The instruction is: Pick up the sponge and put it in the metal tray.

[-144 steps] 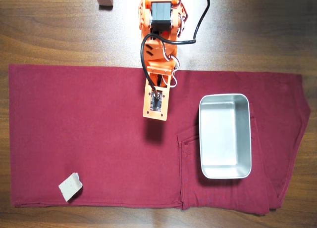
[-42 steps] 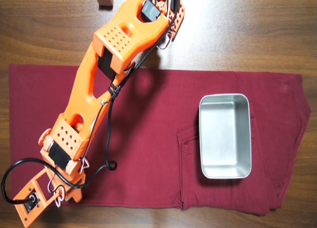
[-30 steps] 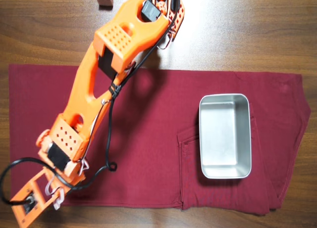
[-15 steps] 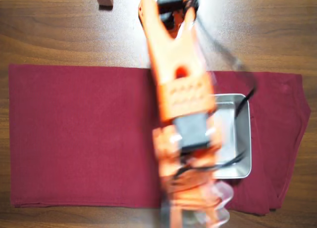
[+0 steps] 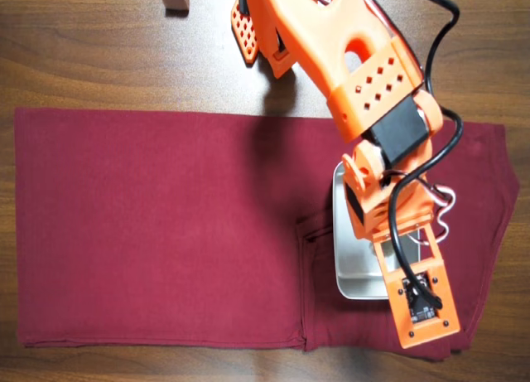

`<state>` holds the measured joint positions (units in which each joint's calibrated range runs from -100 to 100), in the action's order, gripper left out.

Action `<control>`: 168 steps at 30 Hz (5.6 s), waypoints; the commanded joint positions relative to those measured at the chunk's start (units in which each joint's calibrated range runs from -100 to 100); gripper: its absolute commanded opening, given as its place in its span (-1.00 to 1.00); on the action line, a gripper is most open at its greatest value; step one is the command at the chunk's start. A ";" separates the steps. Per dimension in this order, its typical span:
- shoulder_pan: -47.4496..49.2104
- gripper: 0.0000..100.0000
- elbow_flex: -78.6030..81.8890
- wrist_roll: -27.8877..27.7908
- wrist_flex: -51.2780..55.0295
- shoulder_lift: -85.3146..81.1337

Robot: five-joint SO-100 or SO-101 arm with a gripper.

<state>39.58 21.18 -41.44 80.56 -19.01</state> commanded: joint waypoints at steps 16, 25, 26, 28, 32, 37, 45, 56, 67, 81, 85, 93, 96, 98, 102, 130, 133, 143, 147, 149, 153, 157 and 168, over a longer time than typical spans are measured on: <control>-1.19 -0.43 1.53 1.37 -5.09 -0.12; -0.62 -0.27 1.35 1.71 -5.83 0.06; -0.62 -0.23 1.35 2.49 -5.83 0.15; -0.43 -0.17 1.35 2.30 -5.09 0.24; -0.52 -0.07 1.44 2.15 -5.83 0.24; -0.43 -0.06 1.63 1.81 -6.47 0.50; -7.62 -0.07 9.27 -4.30 -22.89 -9.09; -24.90 -1.00 30.57 -6.50 -16.99 -36.87; -35.17 -1.00 63.44 -8.69 -3.34 -79.30; -38.24 -1.00 78.82 -10.11 17.41 -79.39; -34.21 -0.98 78.82 -6.40 19.44 -79.39; -34.21 -0.98 78.82 -6.40 19.44 -79.39; -34.21 -0.98 78.82 -6.40 19.44 -79.39; -34.21 -0.98 78.82 -6.40 19.44 -79.39; -34.21 -0.98 78.82 -6.40 19.44 -79.39; -34.21 -0.98 78.82 -6.40 19.44 -79.39; -34.21 -0.98 78.82 -6.40 19.44 -79.39; -34.21 -0.98 78.82 -6.40 19.44 -79.39; -34.21 -0.98 78.82 -6.40 19.44 -79.39; -34.21 -0.98 78.82 -6.40 19.44 -79.39; -34.21 -0.98 78.82 -6.40 19.44 -79.39; -34.21 -0.98 78.82 -6.40 19.44 -79.39; -34.21 -0.98 78.82 -6.40 19.44 -79.39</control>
<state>4.79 99.63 -48.03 98.97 -98.70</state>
